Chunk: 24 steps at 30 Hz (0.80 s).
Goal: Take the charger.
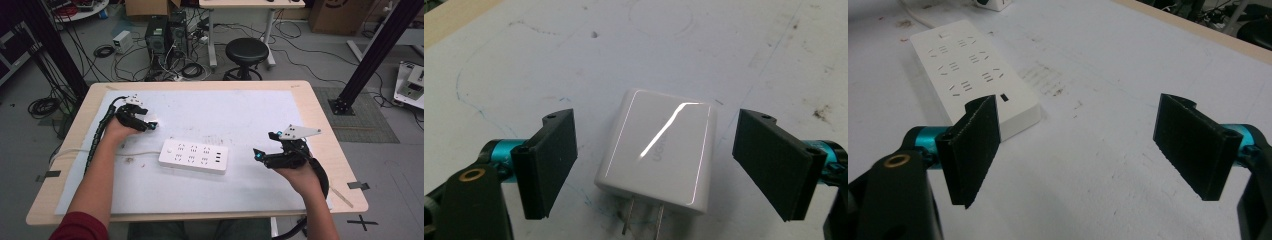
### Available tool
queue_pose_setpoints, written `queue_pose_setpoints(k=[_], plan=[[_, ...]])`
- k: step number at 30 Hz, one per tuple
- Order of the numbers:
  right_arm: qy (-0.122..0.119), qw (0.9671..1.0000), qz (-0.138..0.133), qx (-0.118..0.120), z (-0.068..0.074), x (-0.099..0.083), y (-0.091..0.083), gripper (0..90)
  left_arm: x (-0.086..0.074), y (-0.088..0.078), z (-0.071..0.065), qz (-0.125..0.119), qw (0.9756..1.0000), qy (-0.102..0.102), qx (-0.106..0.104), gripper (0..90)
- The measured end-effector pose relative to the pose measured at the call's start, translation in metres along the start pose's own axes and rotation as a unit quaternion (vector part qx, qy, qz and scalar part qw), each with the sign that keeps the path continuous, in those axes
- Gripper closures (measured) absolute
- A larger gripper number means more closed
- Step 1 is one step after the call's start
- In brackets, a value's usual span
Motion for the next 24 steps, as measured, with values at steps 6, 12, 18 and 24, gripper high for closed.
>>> queue_pose_setpoints(k=[6, 12, 18, 24], plan=[[0.0, 1.0, 0.002, 0.0, 0.0008, 0.001, 0.0007, 19.3, -0.0052, 0.0067, -0.0013, 0.015, 0.9998, 0.009, -0.004, 20.4], [-0.003, 1.0, 0.004, 0.001, 0.0016, 0.0026, 0.0013, 19.2, -0.0053, 0.0061, -0.0005, 0.013, 0.9998, 0.017, -0.002, 30.3], [-0.004, 1.0, 0.005, 0.004, 0.0035, 0.0019, 0.003, 19.3, -0.0077, 0.0066, -0.001, 0.012, 0.9997, 0.013, -0.015, 35.2], [-0.006, 1.0, 0.004, 0.004, 0.0033, 0.0024, 0.0023, 19.3, -0.0059, 0.0038, -0.0026, 0.018, 0.9993, 0.03, -0.008, 42.4]])
Point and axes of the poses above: each handheld gripper's, and its own axes: y roughly forward along the jaws, x roughly out of its top, z roughly to its left, the point moved 7 cm from there along y, roughly forward along the jaws, and after that the axes turned 10 degrees about x, right-handed, at the moved point
